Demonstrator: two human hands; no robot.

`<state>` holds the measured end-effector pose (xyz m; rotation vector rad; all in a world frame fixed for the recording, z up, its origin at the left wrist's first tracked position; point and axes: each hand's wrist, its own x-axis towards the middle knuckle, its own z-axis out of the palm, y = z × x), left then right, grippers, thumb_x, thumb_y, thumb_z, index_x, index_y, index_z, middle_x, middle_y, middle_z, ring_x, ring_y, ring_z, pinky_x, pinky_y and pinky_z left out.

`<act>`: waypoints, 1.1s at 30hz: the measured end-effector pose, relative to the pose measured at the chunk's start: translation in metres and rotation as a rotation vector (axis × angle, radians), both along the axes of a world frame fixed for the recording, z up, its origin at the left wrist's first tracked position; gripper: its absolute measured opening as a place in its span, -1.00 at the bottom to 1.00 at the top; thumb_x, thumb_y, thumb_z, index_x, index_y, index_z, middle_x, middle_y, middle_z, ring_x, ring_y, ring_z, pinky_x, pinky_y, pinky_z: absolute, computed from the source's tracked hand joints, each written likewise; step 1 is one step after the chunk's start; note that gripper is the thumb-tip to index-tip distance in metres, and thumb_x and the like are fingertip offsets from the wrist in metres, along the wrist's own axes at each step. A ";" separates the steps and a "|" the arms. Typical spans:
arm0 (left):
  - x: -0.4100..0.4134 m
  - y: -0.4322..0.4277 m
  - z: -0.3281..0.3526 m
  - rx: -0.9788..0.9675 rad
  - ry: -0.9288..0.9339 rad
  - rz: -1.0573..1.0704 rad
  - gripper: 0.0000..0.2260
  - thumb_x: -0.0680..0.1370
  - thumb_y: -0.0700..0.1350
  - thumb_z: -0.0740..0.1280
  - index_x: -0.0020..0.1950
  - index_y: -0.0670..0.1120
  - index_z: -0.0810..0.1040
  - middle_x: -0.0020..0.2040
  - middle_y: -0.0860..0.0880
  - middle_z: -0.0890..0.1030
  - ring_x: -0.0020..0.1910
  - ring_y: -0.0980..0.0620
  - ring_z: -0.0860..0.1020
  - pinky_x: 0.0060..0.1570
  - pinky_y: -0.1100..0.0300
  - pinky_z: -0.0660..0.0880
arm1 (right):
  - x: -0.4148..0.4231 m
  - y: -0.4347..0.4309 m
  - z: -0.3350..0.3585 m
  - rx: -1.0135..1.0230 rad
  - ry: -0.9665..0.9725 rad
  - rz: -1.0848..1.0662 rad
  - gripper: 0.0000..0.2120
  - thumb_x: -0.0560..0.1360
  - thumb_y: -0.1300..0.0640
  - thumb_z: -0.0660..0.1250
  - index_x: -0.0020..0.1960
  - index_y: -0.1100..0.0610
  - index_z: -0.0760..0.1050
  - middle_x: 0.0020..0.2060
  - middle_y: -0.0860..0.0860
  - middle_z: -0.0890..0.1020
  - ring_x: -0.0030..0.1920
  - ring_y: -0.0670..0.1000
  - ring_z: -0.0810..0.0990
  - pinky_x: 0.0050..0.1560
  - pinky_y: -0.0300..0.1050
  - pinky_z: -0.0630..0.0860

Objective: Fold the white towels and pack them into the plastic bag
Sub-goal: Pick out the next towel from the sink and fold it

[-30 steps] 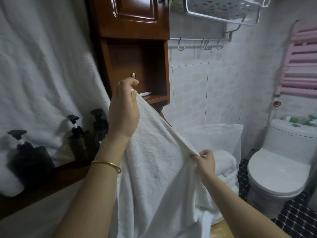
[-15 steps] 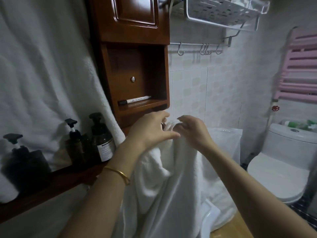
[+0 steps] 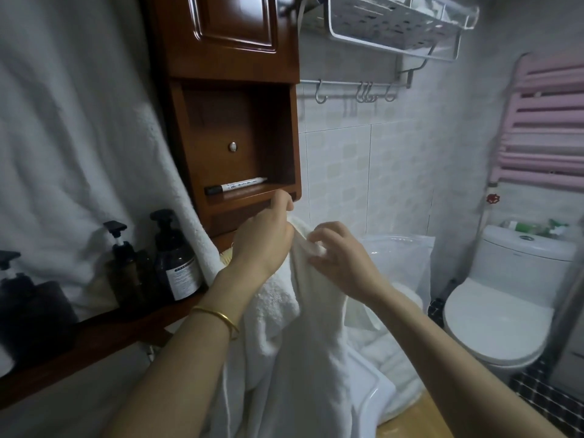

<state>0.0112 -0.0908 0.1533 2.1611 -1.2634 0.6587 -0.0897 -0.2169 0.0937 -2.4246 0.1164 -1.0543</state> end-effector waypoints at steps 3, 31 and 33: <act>0.003 0.003 -0.003 0.011 0.017 -0.019 -0.78 0.56 -0.24 0.13 0.15 0.00 0.27 -0.35 0.07 0.45 -0.45 0.08 0.35 -0.50 0.21 0.12 | -0.005 0.006 -0.002 0.004 0.083 0.057 -0.67 0.46 0.17 0.22 0.20 0.03 0.51 0.18 -0.03 0.42 -0.04 -0.08 0.46 -0.04 -0.37 0.37; 0.019 -0.009 0.008 -0.028 0.048 0.187 -0.84 0.59 -0.12 0.12 -0.01 -0.07 0.49 -0.28 0.01 0.48 -0.35 -0.01 0.39 -0.46 0.24 0.16 | -0.023 -0.024 -0.062 -0.268 0.168 -0.357 -0.71 0.39 0.28 0.25 0.05 0.01 0.40 0.18 -0.01 0.46 -0.05 0.15 0.47 -0.34 -0.04 0.42; 0.024 -0.008 0.012 -0.042 0.033 0.228 -0.83 0.60 -0.13 0.12 -0.01 -0.10 0.50 -0.23 -0.04 0.51 -0.31 -0.06 0.41 -0.46 0.22 0.15 | -0.033 -0.038 -0.083 -0.305 0.347 -0.435 -0.81 0.41 0.22 0.28 0.00 0.06 0.48 0.12 0.03 0.46 0.03 0.16 0.47 -0.26 -0.04 0.43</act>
